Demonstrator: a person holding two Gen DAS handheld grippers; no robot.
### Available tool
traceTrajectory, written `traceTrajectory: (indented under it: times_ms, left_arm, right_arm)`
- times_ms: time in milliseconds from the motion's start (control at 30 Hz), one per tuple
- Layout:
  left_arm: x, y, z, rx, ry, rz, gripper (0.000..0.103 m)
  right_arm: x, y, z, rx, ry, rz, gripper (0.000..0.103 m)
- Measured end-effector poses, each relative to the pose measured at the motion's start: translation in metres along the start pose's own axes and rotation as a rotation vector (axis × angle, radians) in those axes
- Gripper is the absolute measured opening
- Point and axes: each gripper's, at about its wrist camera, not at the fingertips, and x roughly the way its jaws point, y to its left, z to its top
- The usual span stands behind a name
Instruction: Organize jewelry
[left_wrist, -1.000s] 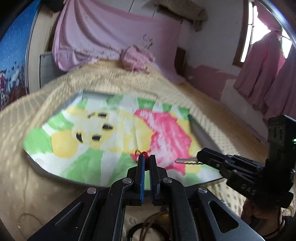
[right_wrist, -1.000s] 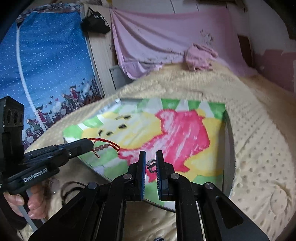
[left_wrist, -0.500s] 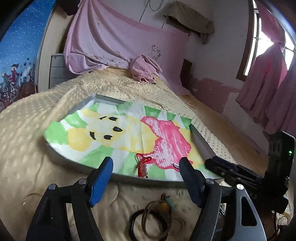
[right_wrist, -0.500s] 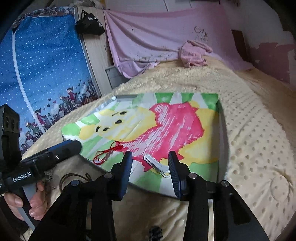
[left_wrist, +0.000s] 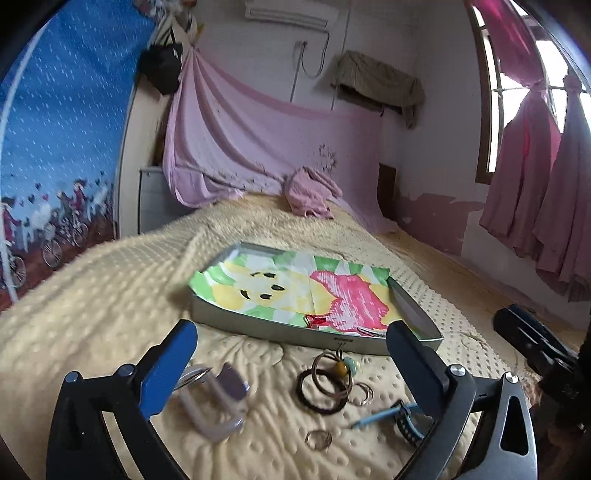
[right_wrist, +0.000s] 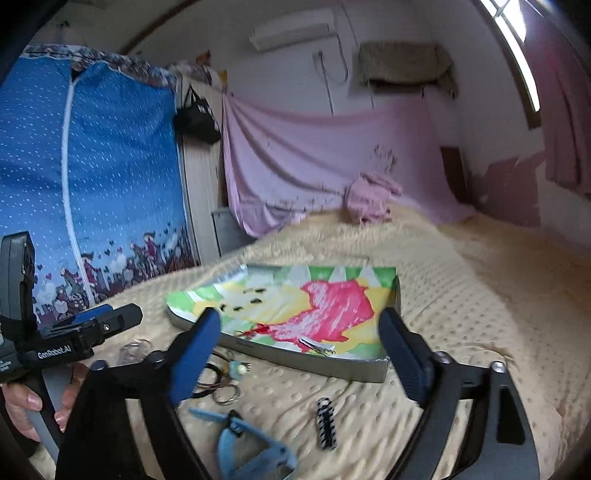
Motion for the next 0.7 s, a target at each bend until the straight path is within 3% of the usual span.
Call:
traceTrajectory:
  times_ms: [67,333,500,700]
  left_arm:
    - [-0.012,0.0,-0.003,0.006,-0.02,0.014,0.103]
    - [-0.06,0.01,-0.023,0.045,-0.079,0.069,0.103]
    - [-0.071,0.021,-0.034,0.055,-0.06,0.098,0.103]
    - [-0.058,0.028,-0.043,0.075,0.011,0.125,0.103]
  right_arm:
    - [-0.017,0.008,0.0,-0.01,-0.033,-0.003,0.095]
    - [-0.063,0.034,-0.007,-0.035,-0.078,-0.007,0.096]
    - [-0.076,0.047,-0.018,-0.059,-0.064,-0.013,0.096]
    - [-0.063,0.053,-0.038,-0.082,0.019,-0.021,0.096]
